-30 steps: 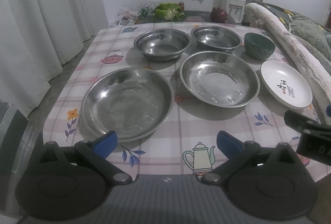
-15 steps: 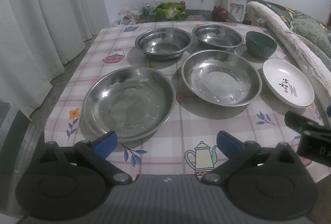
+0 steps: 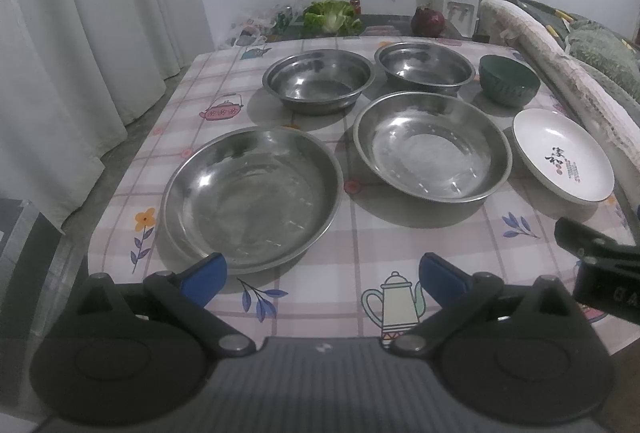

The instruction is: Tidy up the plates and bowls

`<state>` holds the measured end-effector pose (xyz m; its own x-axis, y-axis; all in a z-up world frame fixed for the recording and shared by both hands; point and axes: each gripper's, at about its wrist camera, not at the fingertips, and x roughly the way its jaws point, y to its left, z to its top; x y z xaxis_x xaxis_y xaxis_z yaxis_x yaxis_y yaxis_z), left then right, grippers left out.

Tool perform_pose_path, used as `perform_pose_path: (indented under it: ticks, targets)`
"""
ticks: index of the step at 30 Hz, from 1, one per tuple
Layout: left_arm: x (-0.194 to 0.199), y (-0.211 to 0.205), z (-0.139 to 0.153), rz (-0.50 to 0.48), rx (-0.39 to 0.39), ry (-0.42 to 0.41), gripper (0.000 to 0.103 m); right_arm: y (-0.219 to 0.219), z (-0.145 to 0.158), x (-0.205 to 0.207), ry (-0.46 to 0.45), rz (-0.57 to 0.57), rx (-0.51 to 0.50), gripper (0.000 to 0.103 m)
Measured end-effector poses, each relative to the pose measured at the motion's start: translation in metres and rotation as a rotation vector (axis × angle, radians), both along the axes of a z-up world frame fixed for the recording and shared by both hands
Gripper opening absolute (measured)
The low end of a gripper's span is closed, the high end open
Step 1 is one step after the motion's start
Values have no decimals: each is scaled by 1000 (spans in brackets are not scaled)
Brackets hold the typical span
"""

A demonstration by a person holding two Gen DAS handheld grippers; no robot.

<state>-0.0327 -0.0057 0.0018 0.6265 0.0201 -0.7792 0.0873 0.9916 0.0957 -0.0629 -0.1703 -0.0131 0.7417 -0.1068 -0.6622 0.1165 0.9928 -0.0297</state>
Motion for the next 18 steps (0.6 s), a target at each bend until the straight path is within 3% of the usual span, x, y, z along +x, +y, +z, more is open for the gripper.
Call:
perform_pose_path:
  ticks: [7,13,18]
  targets:
    - [6,3,-3,1,10,-14,103,-8,-9,8,36,11,67,102]
    - [25,13,2,13,30,-52,103,-16,-28,25,124,-62,70,102]
    - [61,29,10,30,30,-64,103,-21,-16,41,52,4,97,102]
